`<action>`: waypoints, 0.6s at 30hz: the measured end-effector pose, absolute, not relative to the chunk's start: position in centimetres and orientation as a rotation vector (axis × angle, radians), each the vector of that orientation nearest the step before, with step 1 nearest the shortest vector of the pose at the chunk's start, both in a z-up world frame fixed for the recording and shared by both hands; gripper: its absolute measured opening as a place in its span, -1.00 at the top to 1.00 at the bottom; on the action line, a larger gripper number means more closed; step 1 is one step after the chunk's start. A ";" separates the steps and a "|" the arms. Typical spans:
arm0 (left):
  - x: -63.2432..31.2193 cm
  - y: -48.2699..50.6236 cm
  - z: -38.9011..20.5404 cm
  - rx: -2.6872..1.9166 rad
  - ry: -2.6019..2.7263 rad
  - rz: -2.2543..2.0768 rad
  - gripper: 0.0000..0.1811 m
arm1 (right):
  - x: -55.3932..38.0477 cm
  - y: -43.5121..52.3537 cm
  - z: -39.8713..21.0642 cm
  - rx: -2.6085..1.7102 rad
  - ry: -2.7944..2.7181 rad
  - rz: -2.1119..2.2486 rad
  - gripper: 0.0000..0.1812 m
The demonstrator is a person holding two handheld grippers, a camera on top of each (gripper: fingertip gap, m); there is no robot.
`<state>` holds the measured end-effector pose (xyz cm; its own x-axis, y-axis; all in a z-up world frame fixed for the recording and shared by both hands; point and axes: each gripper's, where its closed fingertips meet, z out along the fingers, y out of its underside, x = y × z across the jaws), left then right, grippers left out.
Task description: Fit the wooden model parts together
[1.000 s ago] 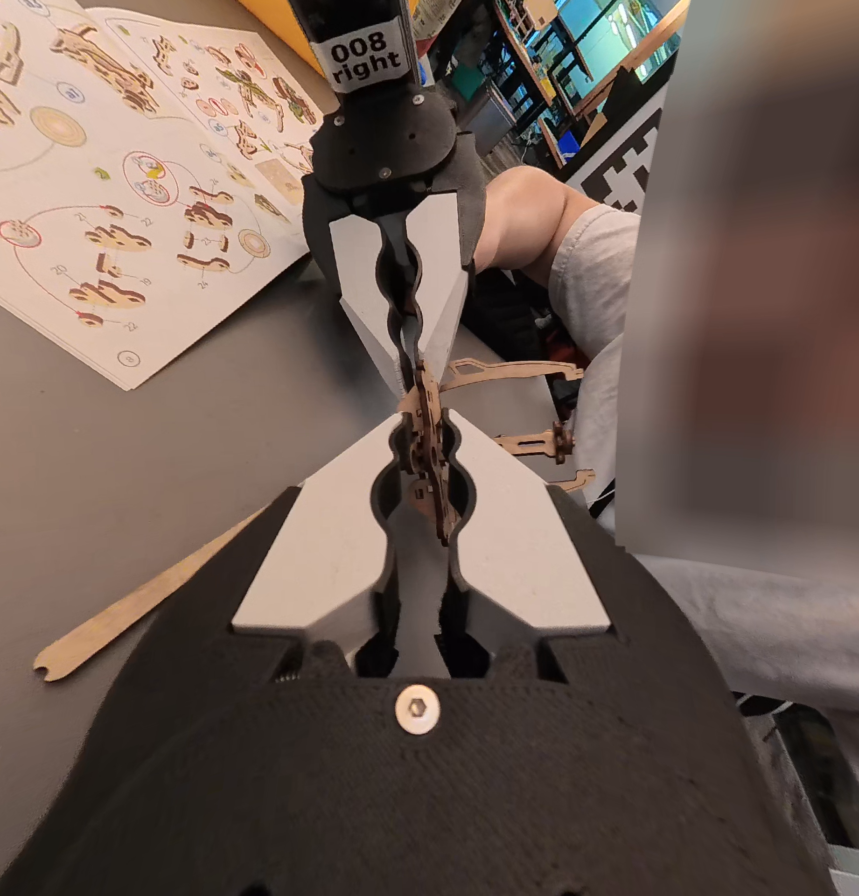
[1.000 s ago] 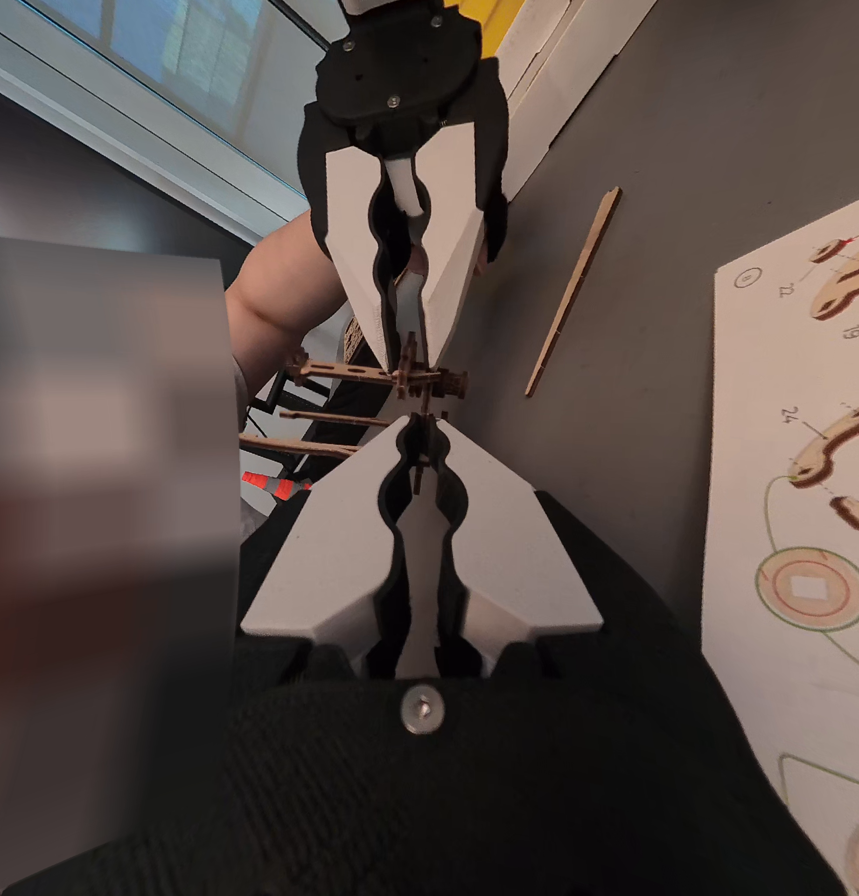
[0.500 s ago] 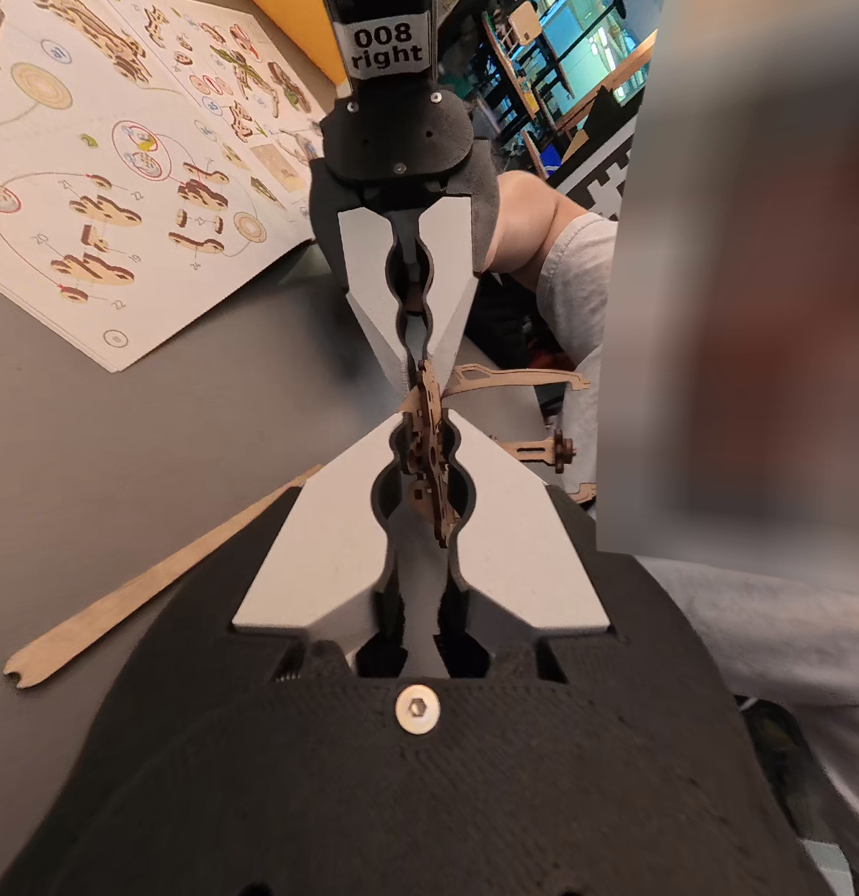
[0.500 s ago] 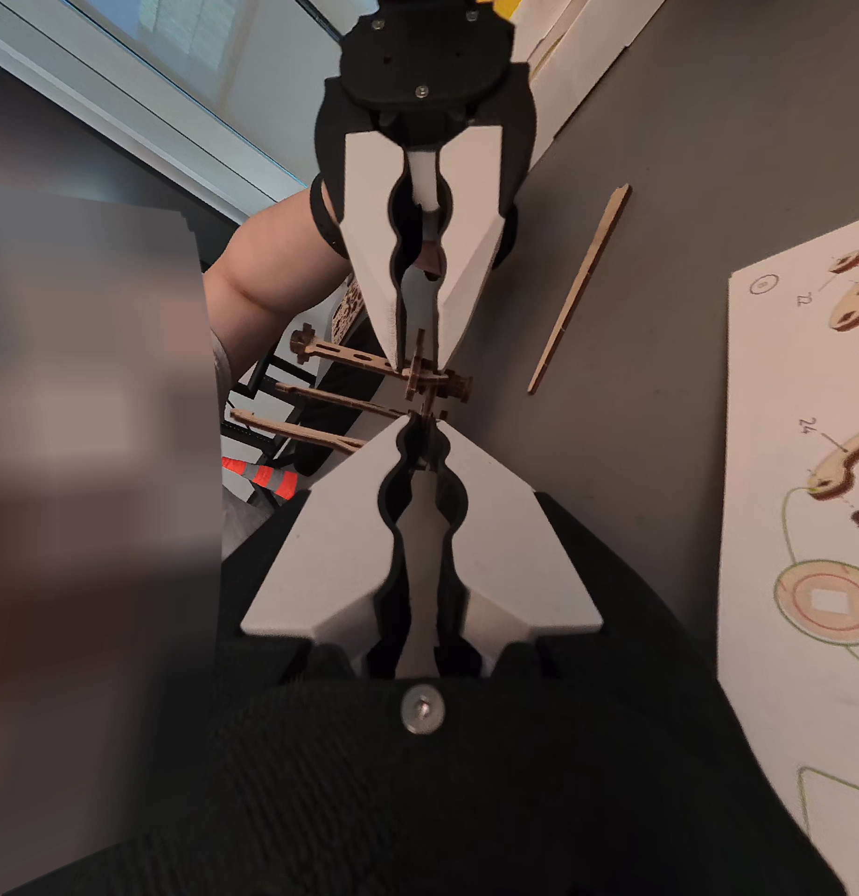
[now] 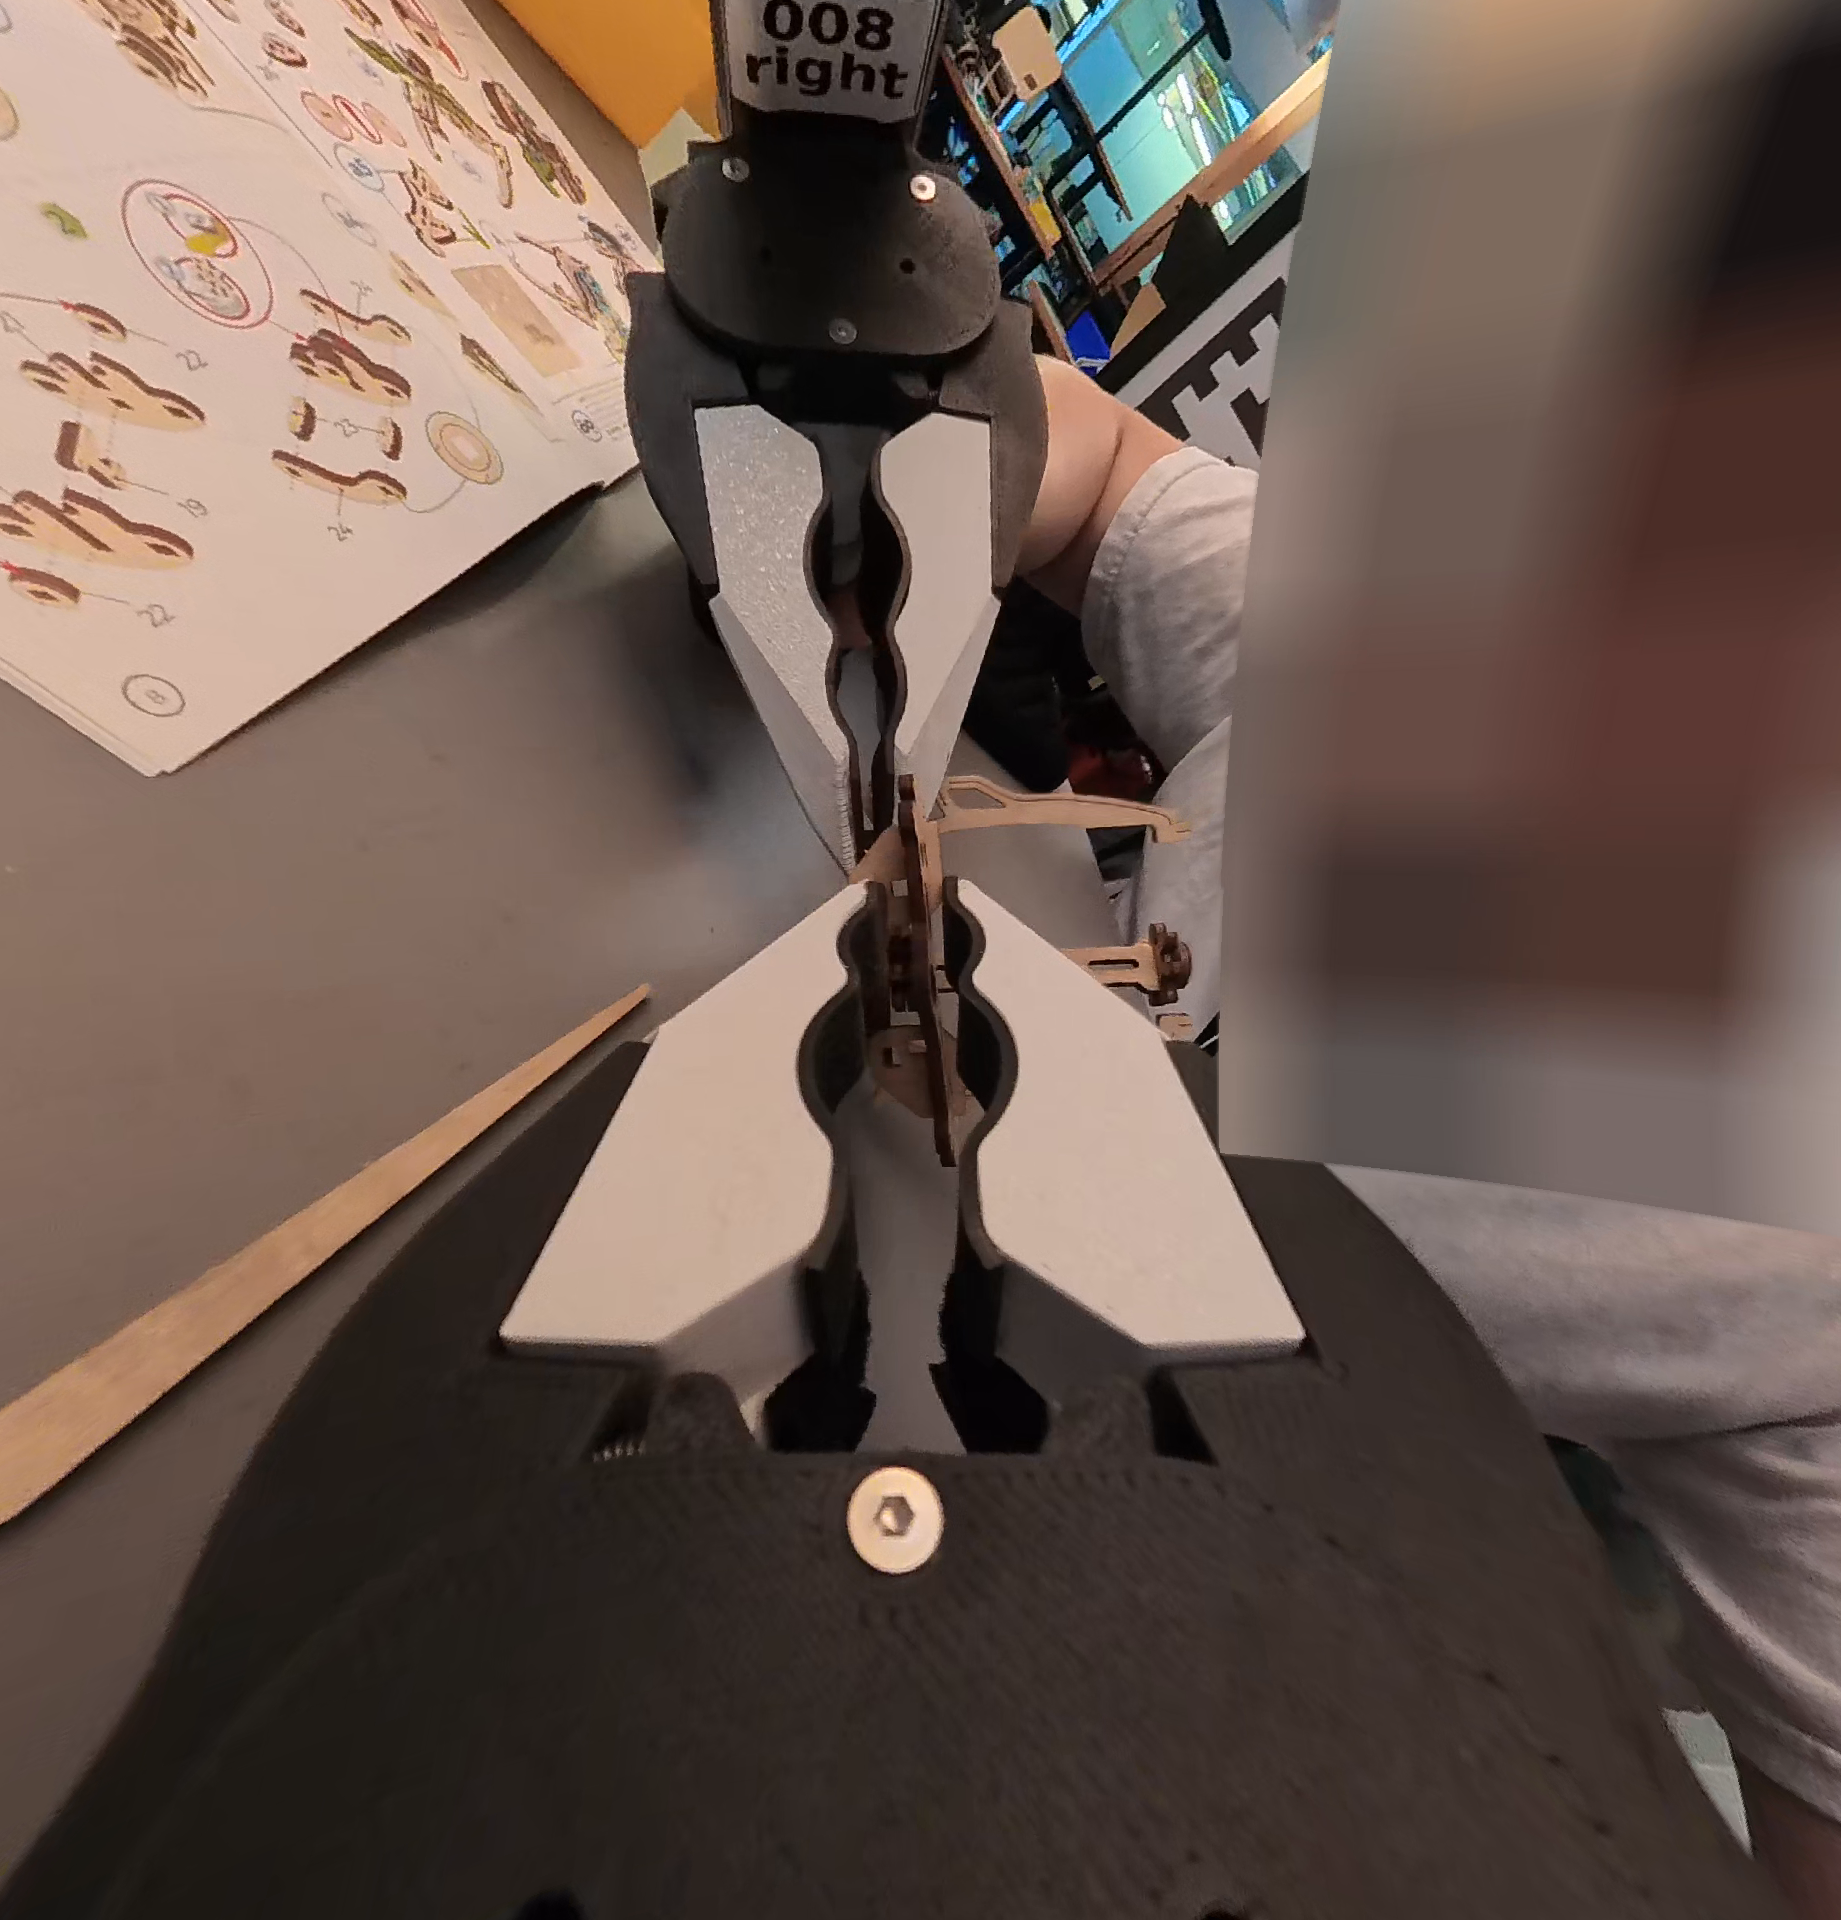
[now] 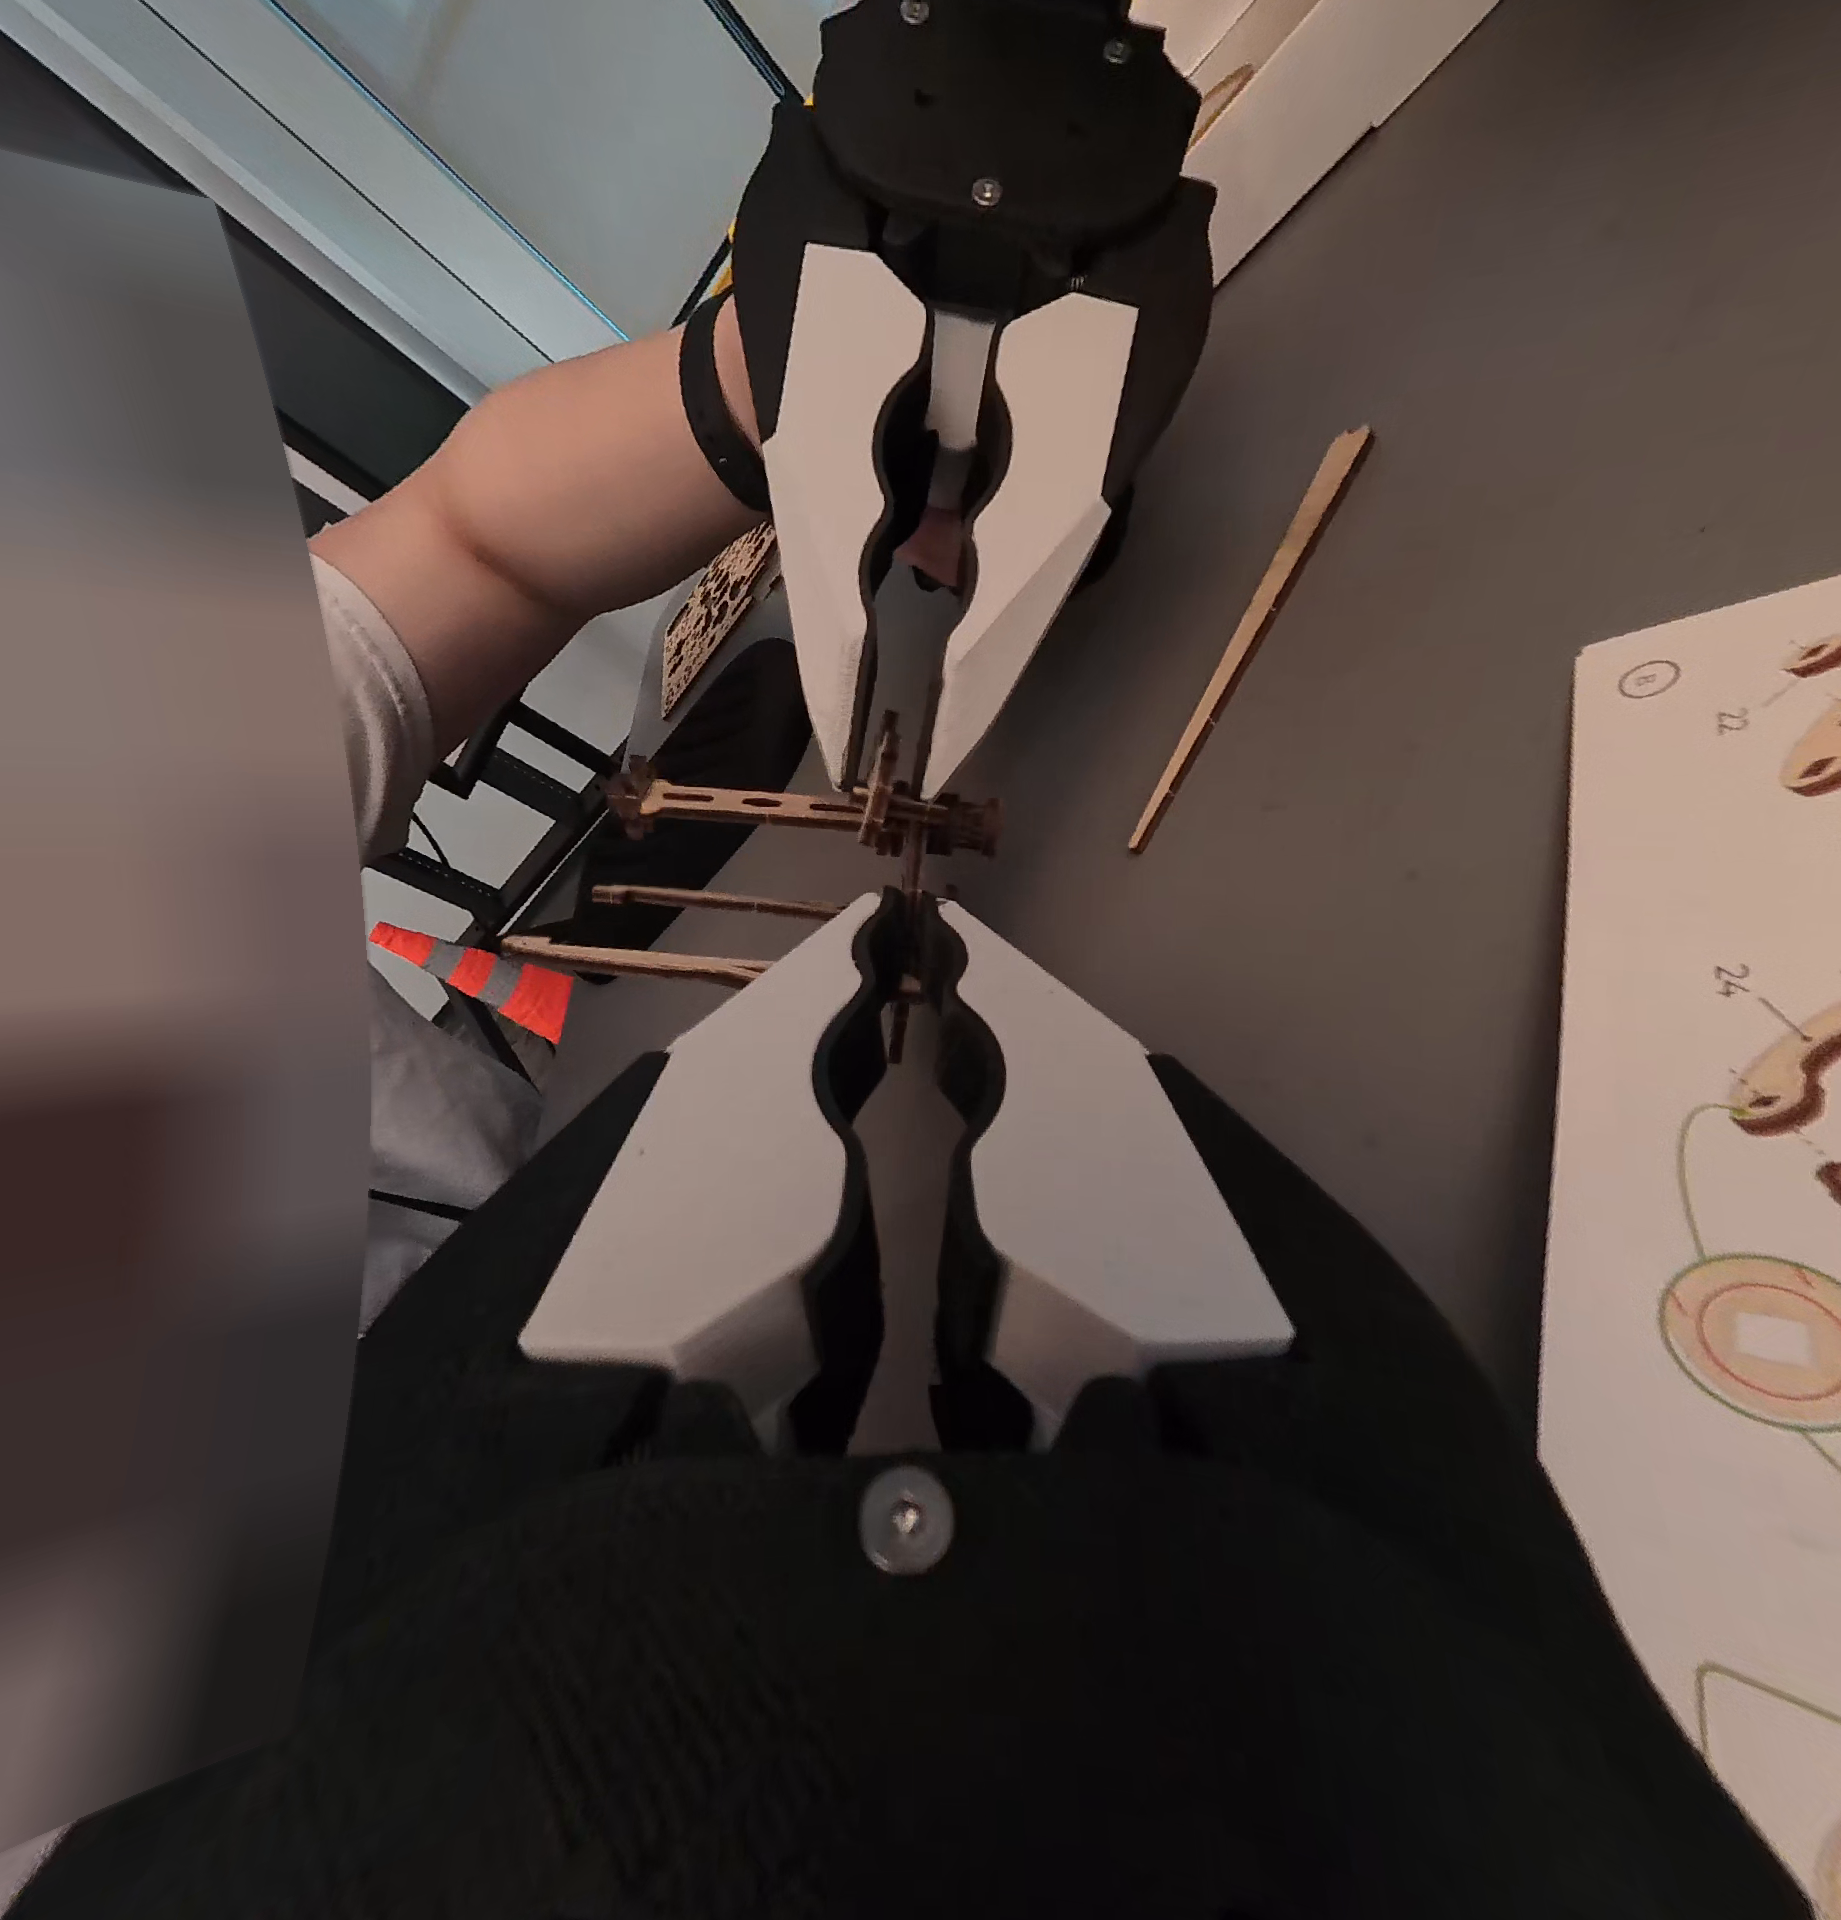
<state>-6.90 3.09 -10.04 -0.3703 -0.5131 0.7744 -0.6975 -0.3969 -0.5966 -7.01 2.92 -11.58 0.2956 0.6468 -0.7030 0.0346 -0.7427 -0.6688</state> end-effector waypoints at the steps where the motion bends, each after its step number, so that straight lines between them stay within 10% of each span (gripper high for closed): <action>1: -6.9 3.1 -10.0 1.667 -1.638 1.870 0.92 | -7.0 2.9 -11.6 -2.026 -0.611 1.472 1.00; 18: -7.2 2.5 -10.7 1.630 -1.687 1.782 0.92 | -7.4 2.5 -12.1 -2.055 -0.667 1.440 1.00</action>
<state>-7.24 2.55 -10.73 -0.3746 -0.5101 0.7743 -0.7455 -0.3308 -0.5786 -7.39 2.47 -12.11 0.3070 0.6647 -0.6811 0.0895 -0.7326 -0.6747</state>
